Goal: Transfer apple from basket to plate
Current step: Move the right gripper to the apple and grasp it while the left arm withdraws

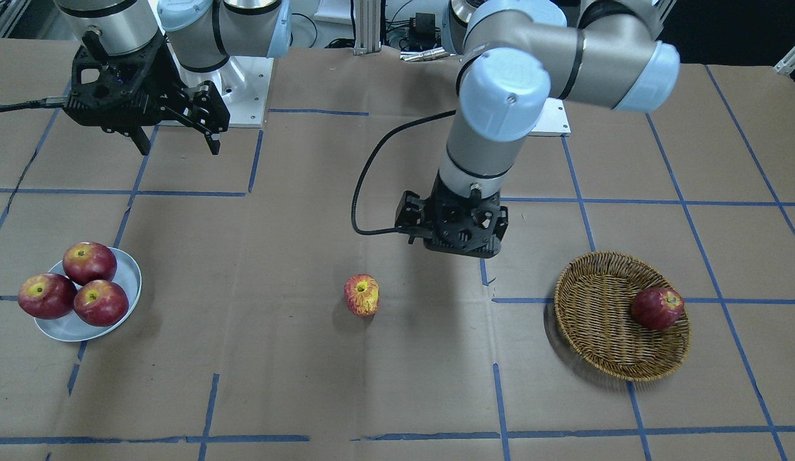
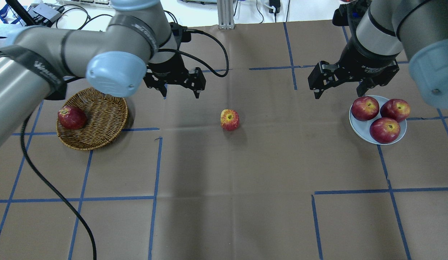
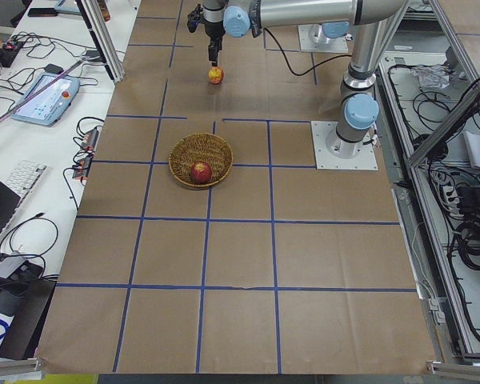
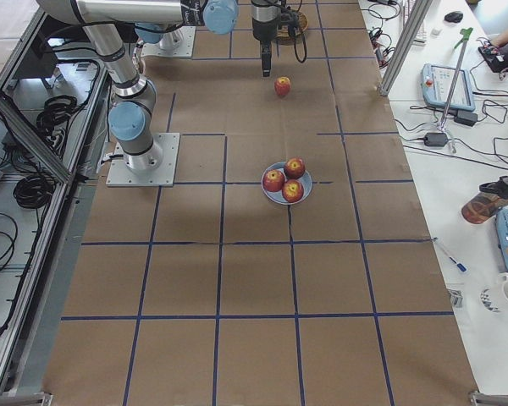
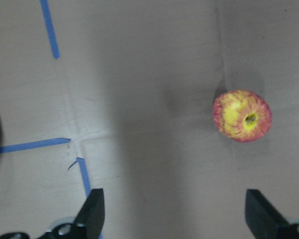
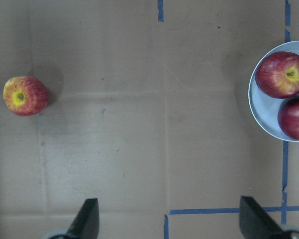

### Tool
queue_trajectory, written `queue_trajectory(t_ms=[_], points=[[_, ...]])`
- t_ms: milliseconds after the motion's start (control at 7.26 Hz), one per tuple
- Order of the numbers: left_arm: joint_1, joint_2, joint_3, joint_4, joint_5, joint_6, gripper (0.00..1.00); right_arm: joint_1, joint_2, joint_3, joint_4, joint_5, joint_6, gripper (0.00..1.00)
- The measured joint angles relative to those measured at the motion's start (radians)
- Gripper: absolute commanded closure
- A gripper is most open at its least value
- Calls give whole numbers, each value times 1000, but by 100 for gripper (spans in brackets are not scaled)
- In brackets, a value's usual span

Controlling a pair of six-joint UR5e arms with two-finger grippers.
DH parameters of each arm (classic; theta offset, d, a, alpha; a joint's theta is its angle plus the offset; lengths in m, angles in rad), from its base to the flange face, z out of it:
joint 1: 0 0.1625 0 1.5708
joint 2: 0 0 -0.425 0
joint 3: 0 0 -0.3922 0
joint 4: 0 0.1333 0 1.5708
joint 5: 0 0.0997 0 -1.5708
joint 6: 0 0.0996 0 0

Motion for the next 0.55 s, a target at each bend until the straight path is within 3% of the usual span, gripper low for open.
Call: queue_trajectory(t_ms=[275, 551], points=[[57, 111, -7, -130, 34, 43, 1, 73, 65, -1, -85, -1, 111, 0], [72, 148, 9, -155, 46, 49, 1, 186, 154, -3, -199, -3, 256, 0]])
